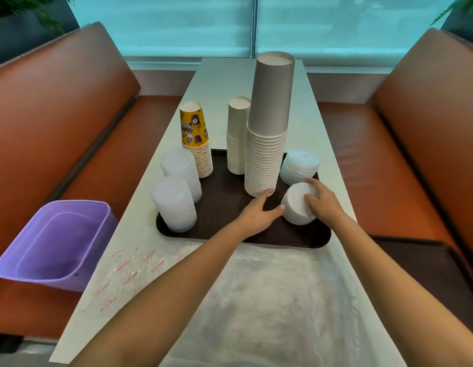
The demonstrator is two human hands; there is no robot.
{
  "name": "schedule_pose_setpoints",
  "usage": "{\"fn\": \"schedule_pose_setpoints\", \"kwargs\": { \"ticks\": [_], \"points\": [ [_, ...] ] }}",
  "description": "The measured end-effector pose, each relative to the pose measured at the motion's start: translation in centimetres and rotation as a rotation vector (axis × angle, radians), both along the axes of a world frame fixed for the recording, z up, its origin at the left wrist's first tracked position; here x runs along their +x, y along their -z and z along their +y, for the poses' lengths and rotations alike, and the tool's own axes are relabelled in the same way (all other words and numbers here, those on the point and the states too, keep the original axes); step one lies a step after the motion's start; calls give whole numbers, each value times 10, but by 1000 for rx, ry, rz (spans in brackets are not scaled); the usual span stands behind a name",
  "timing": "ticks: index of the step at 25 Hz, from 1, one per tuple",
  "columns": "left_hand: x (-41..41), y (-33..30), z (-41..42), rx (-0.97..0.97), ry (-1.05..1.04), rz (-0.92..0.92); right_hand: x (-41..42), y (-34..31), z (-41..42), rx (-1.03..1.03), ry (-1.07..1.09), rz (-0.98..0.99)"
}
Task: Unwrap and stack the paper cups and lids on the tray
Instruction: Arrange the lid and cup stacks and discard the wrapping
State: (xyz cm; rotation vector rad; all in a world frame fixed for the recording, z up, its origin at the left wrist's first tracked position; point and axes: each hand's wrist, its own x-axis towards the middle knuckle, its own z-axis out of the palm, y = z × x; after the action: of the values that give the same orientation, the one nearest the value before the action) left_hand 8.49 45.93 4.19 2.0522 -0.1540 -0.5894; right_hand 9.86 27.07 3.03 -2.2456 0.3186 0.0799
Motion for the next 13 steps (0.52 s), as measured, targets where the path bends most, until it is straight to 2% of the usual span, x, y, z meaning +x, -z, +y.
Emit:
{"fn": "schedule_pose_setpoints", "kwargs": {
  "ticks": [5,11,13],
  "points": [
    [-9,17,-18,50,87,-86,-14,5,20,90,-46,4],
    [-16,12,10,137,9,-130,-20,15,61,192,-49,12],
    [-14,3,24,215,3,-124,-19,12,75,289,-68,50]
  ]
}}
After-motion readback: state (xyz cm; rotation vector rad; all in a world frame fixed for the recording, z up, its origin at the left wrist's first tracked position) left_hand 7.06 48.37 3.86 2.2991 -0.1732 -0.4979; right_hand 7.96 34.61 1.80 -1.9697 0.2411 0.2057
